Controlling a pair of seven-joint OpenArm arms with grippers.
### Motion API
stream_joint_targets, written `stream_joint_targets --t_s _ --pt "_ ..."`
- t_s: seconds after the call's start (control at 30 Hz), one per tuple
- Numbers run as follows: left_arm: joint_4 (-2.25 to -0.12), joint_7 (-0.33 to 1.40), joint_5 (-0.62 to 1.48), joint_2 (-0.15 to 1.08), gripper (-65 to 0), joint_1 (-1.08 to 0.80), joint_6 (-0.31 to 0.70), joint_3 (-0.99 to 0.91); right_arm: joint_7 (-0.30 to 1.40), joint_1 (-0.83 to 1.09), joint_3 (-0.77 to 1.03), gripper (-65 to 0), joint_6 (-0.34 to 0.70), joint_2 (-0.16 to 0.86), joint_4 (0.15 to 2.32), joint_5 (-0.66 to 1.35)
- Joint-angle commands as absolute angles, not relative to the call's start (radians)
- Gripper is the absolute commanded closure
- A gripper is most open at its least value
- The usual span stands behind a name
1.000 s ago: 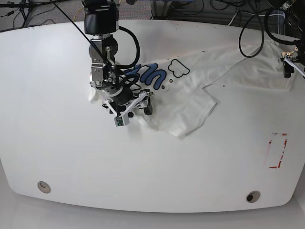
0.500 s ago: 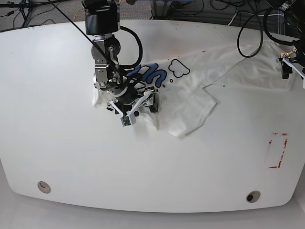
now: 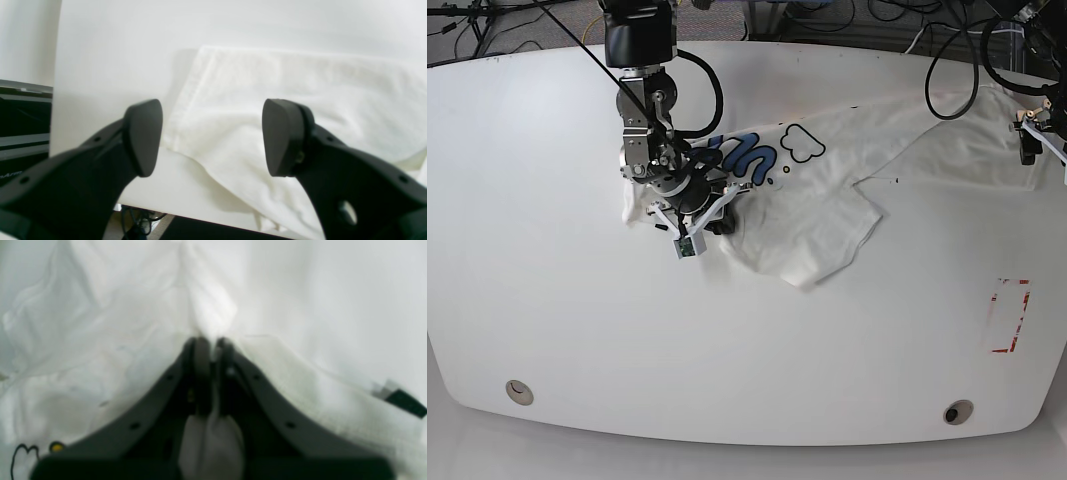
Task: Fold the T-shirt properly
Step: 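Close the right gripper on the shirt fabric beside the letters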
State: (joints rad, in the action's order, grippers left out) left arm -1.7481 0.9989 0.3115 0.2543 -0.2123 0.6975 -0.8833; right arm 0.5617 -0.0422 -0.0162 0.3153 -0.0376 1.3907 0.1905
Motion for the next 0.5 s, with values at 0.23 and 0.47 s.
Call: stream_joint_targets --t_s 0.23,0.47 --pt "-1.755 0.975 0.312 0.304 -43.0 -0.193 0.698 -0.893 0.558 -0.046 -0.022 0.0 0.325 -0.048 1.494 0.205" --pt "-1.756 0.973 0.303 0.309 -43.0 -0.194 0.698 -0.886 0.578 -0.04 -0.024 0.0 0.327 -0.055 1.565 0.207"
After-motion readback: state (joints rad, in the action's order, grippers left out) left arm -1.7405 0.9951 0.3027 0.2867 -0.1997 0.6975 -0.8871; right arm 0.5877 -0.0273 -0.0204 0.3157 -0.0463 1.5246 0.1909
